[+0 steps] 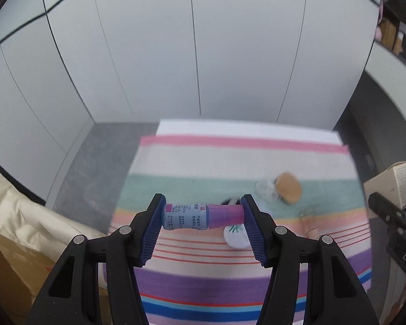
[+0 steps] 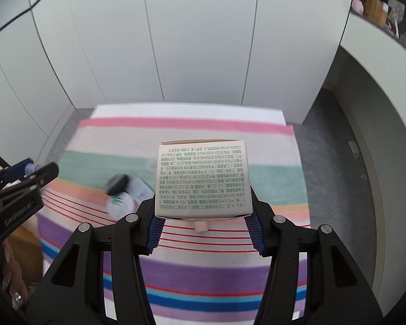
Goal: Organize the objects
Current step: 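Lift the beige box and purple-capped bottle and carry them toward the cardboard box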
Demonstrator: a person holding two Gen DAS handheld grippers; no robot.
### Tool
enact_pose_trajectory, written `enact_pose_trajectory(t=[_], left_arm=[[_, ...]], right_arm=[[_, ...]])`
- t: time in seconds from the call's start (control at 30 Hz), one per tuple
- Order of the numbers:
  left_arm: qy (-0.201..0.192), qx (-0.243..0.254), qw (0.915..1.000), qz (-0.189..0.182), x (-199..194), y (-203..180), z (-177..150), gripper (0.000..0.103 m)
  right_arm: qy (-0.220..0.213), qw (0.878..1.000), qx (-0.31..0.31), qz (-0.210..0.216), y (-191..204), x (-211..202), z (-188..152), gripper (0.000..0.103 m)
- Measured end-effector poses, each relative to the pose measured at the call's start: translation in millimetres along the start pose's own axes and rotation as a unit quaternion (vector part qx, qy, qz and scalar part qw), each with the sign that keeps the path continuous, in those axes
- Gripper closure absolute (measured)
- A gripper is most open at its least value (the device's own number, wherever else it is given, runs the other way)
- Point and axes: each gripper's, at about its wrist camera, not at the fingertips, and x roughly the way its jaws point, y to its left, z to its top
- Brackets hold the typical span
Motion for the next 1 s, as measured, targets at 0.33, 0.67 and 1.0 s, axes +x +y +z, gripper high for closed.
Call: enact_pose_trajectory(t=[0.33,0.67,1.0], left_arm=[[-0.024,-0.005,0.9994,-0.026,-75.3,24.1,12.7,0.045],[-0.016,0.008,0.9994,-0.031,-112.5,36.6,-15.8,0.045],[-0.022,0.024,0.9994,-0.011,-160.9,37.6,-60.6,0.045]], right_arm=[[-0.032,0.999,-0.004,0.019,22.9,-85.0,13.7,0.048],[-0.048,0.999,0.001,-0.009,31.5,-129.0,-5.7,0.048],[-0.05,0.999,0.015,-0.012,13.4,-162.6,-46.7,0.048]])
